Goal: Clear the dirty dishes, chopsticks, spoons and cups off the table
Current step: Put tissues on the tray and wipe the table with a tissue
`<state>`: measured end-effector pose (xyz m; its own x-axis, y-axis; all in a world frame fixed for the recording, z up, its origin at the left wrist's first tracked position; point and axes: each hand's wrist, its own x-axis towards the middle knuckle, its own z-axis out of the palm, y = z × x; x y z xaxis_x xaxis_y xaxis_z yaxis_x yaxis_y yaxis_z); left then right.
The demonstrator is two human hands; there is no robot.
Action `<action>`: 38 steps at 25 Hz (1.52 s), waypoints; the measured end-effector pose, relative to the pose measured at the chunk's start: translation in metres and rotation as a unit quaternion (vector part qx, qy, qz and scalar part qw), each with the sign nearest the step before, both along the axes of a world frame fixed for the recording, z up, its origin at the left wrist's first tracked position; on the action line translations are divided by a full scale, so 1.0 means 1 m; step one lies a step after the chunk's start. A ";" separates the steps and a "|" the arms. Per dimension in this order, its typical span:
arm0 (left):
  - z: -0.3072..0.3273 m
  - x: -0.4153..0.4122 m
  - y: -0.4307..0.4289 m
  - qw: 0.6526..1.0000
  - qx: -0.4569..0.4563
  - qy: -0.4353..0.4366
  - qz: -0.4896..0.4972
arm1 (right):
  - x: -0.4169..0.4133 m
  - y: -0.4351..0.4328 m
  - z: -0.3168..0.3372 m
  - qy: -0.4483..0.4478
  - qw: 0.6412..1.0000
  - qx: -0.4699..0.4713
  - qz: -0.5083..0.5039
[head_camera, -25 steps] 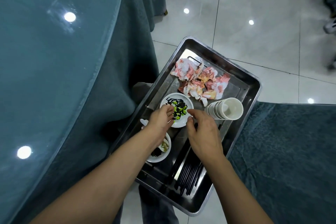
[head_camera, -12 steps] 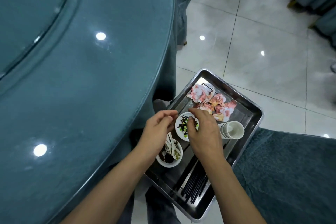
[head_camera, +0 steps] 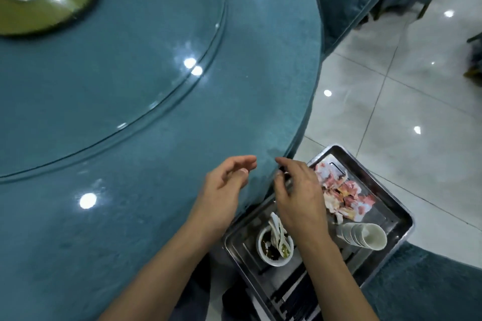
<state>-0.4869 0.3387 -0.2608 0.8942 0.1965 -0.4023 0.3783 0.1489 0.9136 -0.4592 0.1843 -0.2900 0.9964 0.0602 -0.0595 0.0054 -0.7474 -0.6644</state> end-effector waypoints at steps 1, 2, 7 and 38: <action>0.006 -0.001 0.014 1.000 0.010 -0.005 0.011 | 0.003 0.013 0.004 -0.008 1.000 0.005 0.012; 0.011 -0.002 0.028 1.000 0.020 -0.009 0.019 | 0.007 0.028 0.008 -0.017 1.000 0.010 0.023; 0.031 -0.012 0.091 0.994 0.100 -0.020 0.037 | 0.023 0.097 0.017 -0.045 0.995 0.015 0.088; -0.015 -0.081 0.351 0.833 0.504 0.195 -0.120 | 0.038 0.333 -0.009 -0.028 0.928 -0.238 0.284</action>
